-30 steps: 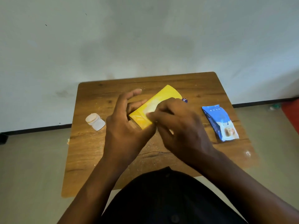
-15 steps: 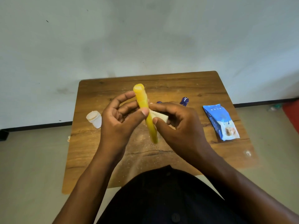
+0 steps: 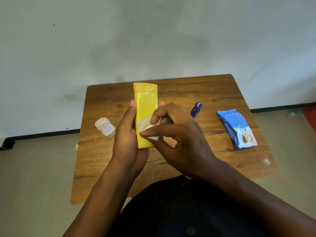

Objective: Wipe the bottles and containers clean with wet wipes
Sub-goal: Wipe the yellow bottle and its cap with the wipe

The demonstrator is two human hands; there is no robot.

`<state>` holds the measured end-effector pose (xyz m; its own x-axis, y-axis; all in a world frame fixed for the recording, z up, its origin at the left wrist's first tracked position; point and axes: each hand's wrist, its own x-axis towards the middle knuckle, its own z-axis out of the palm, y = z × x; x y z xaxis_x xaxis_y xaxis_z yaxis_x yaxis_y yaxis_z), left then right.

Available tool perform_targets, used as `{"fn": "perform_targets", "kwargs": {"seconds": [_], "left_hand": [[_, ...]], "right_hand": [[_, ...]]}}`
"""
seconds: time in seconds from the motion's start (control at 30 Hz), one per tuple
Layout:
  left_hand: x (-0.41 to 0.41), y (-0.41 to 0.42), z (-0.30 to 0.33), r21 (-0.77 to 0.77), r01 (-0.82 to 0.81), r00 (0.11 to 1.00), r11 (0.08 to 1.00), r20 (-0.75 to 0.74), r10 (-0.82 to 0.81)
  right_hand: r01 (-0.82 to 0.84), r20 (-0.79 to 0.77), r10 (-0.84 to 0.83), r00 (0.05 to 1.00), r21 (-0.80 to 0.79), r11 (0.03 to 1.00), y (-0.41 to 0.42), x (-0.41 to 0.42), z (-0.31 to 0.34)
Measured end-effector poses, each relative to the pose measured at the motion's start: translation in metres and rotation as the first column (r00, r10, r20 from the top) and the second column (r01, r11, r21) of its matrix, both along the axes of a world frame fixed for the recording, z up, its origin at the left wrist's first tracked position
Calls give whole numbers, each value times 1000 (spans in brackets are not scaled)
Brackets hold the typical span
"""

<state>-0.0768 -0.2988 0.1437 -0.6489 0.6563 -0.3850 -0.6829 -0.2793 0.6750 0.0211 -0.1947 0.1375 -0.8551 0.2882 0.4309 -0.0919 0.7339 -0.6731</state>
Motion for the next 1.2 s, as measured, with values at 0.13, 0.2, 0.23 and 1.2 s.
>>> {"fn": "perform_targets", "kwargs": {"seconds": [0.13, 0.2, 0.23, 1.2], "left_hand": [[4, 0, -3, -58, 75, 989, 996, -121, -81], [6, -1, -4, -101, 81, 977, 992, -191, -99], [6, -1, -4, -113, 78, 972, 990, -212, -101], [9, -1, 3, -166, 145, 956, 975, -231, -182]], "right_hand": [[124, -8, -124, 992, 22, 992, 20, -11, 4], [197, -30, -198, 980, -40, 980, 30, -16, 7], [220, -50, -223, 974, -68, 973, 32, -17, 8], [307, -201, -270, 942, 183, 934, 43, -13, 21]]}}
